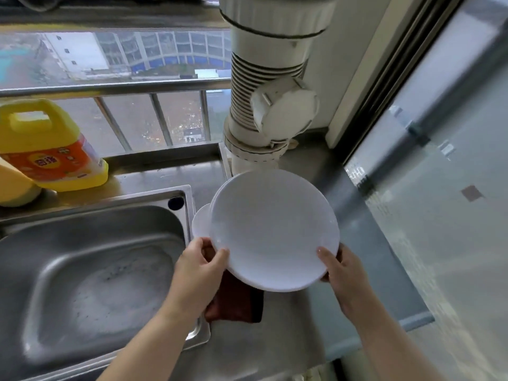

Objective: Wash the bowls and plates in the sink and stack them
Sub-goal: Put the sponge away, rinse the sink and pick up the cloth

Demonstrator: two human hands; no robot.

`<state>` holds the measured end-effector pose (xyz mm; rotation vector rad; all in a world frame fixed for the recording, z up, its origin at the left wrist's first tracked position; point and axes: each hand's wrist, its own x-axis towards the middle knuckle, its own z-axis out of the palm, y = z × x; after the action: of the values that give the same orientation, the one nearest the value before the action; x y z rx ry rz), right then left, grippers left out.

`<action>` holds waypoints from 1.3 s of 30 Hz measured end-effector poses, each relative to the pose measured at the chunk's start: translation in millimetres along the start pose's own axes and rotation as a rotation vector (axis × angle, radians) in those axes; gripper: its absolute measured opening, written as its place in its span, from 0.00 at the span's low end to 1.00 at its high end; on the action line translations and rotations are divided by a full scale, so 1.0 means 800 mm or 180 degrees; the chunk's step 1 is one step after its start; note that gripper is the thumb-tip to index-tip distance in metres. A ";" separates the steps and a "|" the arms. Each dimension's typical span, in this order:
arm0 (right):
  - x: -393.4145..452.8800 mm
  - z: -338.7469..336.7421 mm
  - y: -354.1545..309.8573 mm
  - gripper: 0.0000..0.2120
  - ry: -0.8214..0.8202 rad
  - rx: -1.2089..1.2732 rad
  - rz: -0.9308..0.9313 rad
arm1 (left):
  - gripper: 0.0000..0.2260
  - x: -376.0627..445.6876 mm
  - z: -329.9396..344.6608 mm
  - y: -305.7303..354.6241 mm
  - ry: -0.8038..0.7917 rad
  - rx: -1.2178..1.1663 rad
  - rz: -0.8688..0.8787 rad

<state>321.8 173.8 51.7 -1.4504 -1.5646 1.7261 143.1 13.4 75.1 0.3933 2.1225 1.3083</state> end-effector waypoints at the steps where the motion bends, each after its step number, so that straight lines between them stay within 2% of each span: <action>1: -0.001 -0.019 0.004 0.08 0.0093 0.0069 0.0018 | 0.05 0.003 0.018 -0.002 -0.0183 0.0094 -0.0024; 4: 0.009 -0.072 0.025 0.10 0.0400 0.0115 0.0056 | 0.05 0.018 0.079 -0.009 -0.0658 0.0452 -0.0176; 7: 0.031 -0.108 0.044 0.11 0.0487 0.0084 0.0181 | 0.09 0.036 0.141 -0.005 -0.0871 0.0799 -0.0273; 13: 0.099 -0.161 0.058 0.12 0.0713 -0.0002 0.0182 | 0.11 0.069 0.220 0.039 -0.0776 0.1185 -0.0190; 16: 0.113 -0.174 0.055 0.13 0.0665 -0.0021 0.0174 | 0.08 0.078 0.235 0.048 -0.0753 0.1192 -0.0240; 21: 0.120 -0.180 0.058 0.13 0.0610 -0.0052 0.0222 | 0.06 0.083 0.242 0.038 -0.0680 0.0717 -0.0491; 26: 0.121 -0.179 0.052 0.12 0.0498 0.0184 0.0249 | 0.10 0.076 0.246 0.049 -0.0774 -0.0588 -0.1084; 28: 0.118 -0.177 0.047 0.12 0.0442 0.0217 0.0147 | 0.15 0.075 0.247 0.051 -0.0769 -0.0856 -0.1133; 33: 0.108 -0.162 0.036 0.08 0.0229 0.0303 0.0110 | 0.16 0.068 0.228 0.051 -0.0647 -0.1411 -0.1196; 34: 0.107 -0.158 0.035 0.09 0.0221 0.0327 0.0151 | 0.16 0.066 0.223 0.049 -0.0623 -0.1438 -0.1178; 36: 0.107 -0.150 0.037 0.17 0.0194 0.0530 0.0178 | 0.16 0.063 0.212 0.049 -0.0579 -0.1556 -0.1138; 38: 0.112 -0.144 0.042 0.24 0.0409 0.0728 0.0301 | 0.15 0.063 0.203 0.049 -0.0519 -0.1660 -0.1107; 39: 0.117 -0.140 0.045 0.23 0.0550 0.0726 0.0333 | 0.14 0.062 0.199 0.050 -0.0479 -0.1660 -0.1065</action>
<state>394.1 294.8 -1.2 -1.5411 -1.1817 1.7212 203.1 170.6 41.3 -0.0789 1.5607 1.5051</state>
